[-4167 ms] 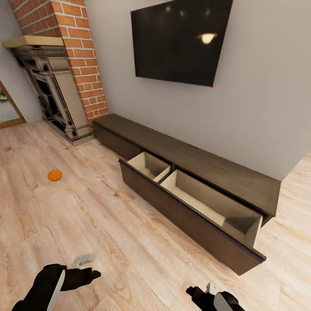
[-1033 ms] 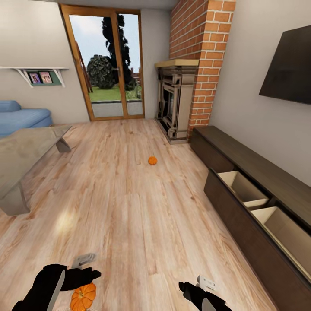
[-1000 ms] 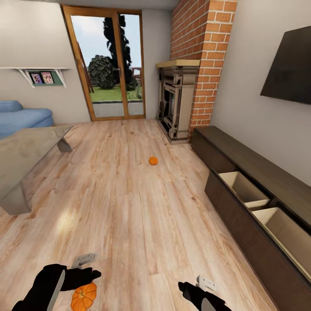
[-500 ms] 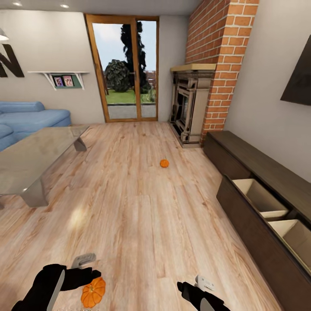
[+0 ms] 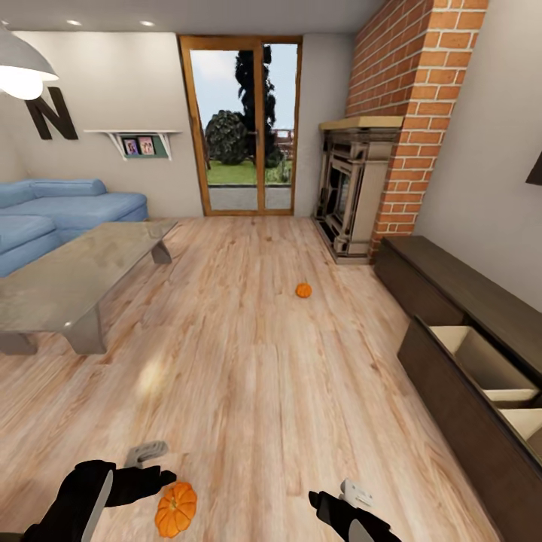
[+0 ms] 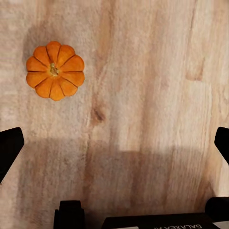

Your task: Place each of the two pumpkins and all three candles from the living room inside a cabinet in the living room (use any cabinet), then make sure every cabinet is closed, and position the cauldron so it is next to a table in the living room.

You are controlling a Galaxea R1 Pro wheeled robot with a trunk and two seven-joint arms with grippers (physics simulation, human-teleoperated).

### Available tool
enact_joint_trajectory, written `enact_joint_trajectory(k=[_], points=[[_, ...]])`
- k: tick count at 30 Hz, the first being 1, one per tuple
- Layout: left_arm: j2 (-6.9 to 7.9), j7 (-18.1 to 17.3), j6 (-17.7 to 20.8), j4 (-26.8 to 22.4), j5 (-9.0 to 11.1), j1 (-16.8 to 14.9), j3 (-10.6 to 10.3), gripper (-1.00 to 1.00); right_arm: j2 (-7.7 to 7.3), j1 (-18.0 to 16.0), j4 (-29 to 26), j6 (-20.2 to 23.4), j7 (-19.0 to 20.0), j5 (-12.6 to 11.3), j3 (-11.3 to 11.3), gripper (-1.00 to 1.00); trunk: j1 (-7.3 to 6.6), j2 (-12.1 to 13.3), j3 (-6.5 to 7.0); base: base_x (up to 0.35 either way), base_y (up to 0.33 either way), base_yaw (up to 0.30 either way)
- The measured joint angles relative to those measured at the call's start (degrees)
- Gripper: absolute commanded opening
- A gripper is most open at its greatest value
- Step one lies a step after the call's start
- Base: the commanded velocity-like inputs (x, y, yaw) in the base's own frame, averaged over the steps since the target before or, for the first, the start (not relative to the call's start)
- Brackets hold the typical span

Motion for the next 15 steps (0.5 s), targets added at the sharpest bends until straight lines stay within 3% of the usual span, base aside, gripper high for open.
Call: enact_joint_trajectory(k=[8,15], points=[[-0.02,0.0,-0.8,0.1,0.0,0.0,0.0,1.0,-0.03,0.0,0.0,0.0,0.0,0.0,0.0,1.0,0.0,0.0,0.02,0.127,0.049,0.028],[0.0,-0.1,-1.1,0.0,0.0,0.0,0.0,1.0,0.02,0.0,0.0,0.0,0.0,0.0,0.0,1.0,0.0,0.0,0.02,0.006,-0.106,0.25]])
